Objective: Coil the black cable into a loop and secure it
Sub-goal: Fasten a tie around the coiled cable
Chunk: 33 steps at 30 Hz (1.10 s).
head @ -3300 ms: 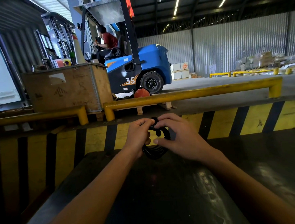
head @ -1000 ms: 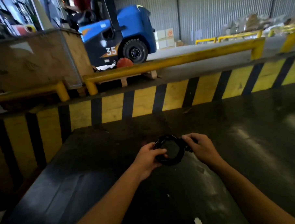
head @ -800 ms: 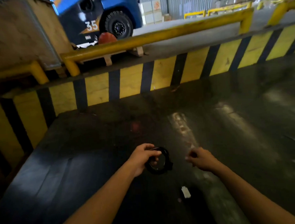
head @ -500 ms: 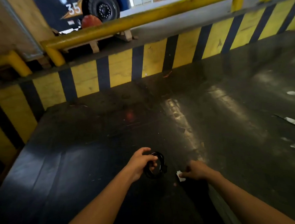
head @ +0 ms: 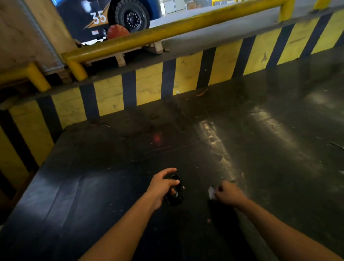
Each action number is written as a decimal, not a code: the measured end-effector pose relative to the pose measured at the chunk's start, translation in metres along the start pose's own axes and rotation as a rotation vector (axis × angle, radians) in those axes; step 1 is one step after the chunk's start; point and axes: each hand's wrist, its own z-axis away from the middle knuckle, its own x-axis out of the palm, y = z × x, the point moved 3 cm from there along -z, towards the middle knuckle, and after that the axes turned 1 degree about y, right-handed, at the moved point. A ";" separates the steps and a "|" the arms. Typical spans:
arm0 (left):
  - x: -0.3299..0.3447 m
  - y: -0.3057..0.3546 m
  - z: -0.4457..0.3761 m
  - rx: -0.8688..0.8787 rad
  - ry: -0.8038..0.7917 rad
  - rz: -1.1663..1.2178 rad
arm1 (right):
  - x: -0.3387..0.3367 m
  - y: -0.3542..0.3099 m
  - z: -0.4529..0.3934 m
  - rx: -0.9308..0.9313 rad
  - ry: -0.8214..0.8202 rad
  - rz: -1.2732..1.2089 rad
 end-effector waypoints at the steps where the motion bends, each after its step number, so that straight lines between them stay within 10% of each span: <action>1: -0.001 0.005 0.002 0.016 0.005 0.010 | -0.010 -0.007 0.000 -0.021 0.069 -0.093; 14: 0.006 0.078 0.016 0.218 -0.172 -0.007 | -0.075 -0.128 0.044 -0.444 0.205 -0.674; 33: -0.018 0.146 0.038 0.418 -0.216 -0.047 | -0.125 -0.189 0.069 -0.878 0.293 -0.007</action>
